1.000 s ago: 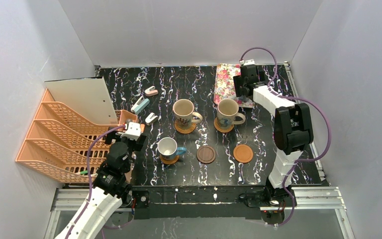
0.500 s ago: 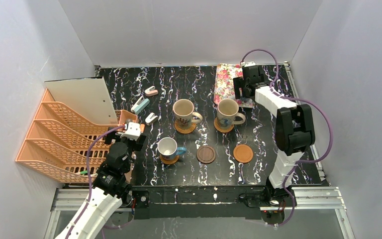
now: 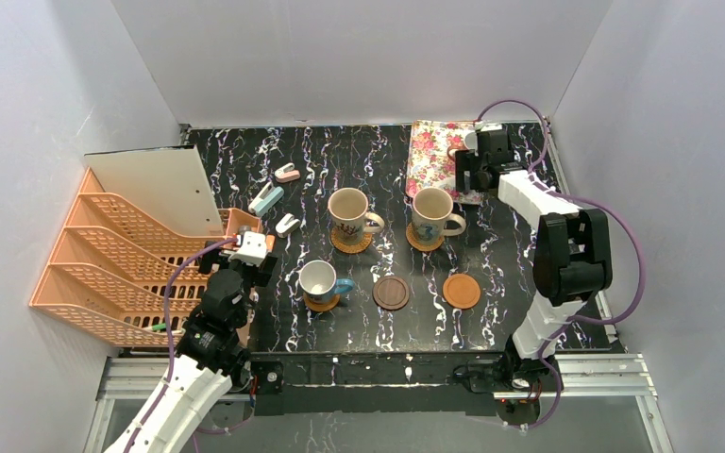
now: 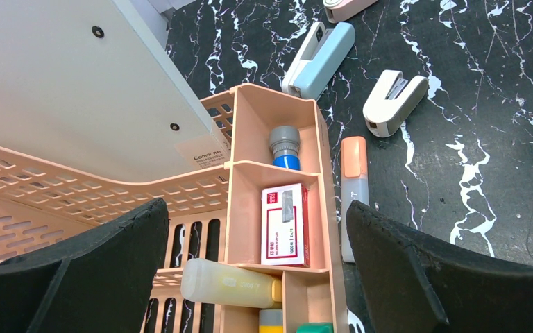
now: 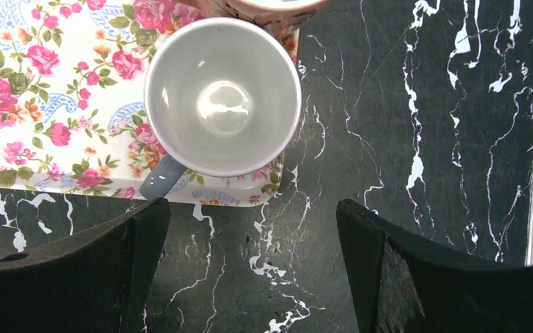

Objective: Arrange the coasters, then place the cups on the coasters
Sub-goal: Pick up the cup from the tray.

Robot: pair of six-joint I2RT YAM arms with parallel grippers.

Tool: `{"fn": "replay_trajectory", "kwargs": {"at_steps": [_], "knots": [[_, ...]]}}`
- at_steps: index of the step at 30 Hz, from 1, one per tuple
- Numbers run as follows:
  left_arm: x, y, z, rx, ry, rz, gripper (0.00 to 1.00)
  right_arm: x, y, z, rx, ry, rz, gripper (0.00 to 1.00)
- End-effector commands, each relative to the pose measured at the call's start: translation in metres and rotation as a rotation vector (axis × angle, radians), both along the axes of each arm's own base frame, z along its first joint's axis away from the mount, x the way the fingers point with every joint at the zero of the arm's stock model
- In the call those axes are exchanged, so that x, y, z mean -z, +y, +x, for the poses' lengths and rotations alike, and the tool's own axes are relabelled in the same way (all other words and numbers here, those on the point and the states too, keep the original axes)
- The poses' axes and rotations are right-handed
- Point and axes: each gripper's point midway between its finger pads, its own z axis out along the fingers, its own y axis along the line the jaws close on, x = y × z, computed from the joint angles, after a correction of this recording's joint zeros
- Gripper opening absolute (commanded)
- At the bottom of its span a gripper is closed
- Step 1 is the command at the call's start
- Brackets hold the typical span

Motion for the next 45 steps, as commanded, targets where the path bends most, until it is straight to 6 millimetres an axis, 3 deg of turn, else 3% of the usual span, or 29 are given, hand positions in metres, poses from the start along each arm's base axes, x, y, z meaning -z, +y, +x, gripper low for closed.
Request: {"fn": "replay_trajectory", "kwargs": {"at_steps": [1, 12, 18, 33, 45], "knots": [[0.0, 0.002, -0.001, -0.008, -0.007, -0.008, 0.98, -0.007, 0.008, 0.007, -0.009, -0.045, 0.066, 0.98], [0.001, 0.002, 0.0, -0.01, 0.0, -0.003, 0.98, -0.045, 0.019, 0.004, -0.026, -0.164, 0.163, 0.98], [0.001, 0.002, 0.0, -0.011, 0.0, -0.001, 0.98, -0.034, 0.03, 0.007, -0.034, -0.172, 0.23, 0.98], [0.002, 0.002, 0.0, -0.013, 0.004, 0.001, 0.98, -0.002, 0.012, 0.02, 0.053, -0.136, 0.145, 0.93], [0.002, 0.002, 0.0, -0.011, 0.002, 0.002, 0.98, 0.0, 0.01, 0.026, 0.046, -0.159, 0.122, 0.84]]}}
